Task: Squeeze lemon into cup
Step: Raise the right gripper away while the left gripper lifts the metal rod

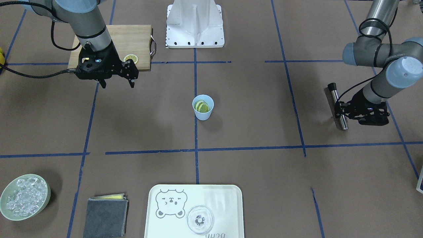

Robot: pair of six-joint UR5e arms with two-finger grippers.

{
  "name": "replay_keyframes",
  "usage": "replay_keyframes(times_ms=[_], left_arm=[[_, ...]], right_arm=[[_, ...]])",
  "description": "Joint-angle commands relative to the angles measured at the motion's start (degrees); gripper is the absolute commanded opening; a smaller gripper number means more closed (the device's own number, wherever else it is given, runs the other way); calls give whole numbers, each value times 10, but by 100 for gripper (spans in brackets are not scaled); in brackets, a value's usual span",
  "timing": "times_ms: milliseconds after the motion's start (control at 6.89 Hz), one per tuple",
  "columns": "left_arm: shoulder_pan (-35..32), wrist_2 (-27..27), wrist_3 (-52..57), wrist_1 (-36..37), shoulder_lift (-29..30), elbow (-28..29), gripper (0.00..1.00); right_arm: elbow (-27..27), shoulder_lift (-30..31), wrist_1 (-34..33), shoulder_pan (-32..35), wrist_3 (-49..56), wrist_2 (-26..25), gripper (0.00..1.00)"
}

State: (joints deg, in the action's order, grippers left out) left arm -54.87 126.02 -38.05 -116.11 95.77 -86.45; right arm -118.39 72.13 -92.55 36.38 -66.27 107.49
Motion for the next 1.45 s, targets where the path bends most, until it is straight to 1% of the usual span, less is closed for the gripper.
replay_keyframes(times_ms=[0,145,290,435,580,725,870,1016,1161,1306], left_arm=[[4,-5,3,1,0,-6,0],[4,-5,4,0,0,-14,0],[1,-1,-4,13,3,-61,0],[-1,-9,-3,58,7,-118,0],[-3,-23,-27,64,7,-172,0],[0,-40,-104,63,26,-208,0],[12,-52,-143,65,77,-246,0],[70,-97,-136,63,101,-286,0],[141,-172,-131,63,167,-281,0],[171,-275,-163,63,234,-275,0]], right_arm=[[0,0,0,0,0,0,100],[0,0,0,0,0,0,100],[-2,-1,0,3,-1,0,100],[-3,-1,0,6,-1,2,100],[-4,0,0,11,-1,3,100],[-9,9,0,14,0,3,100],[-15,20,0,17,0,2,100],[-16,22,0,23,0,3,100],[-21,35,1,29,2,2,100],[-23,46,1,37,12,2,100]])
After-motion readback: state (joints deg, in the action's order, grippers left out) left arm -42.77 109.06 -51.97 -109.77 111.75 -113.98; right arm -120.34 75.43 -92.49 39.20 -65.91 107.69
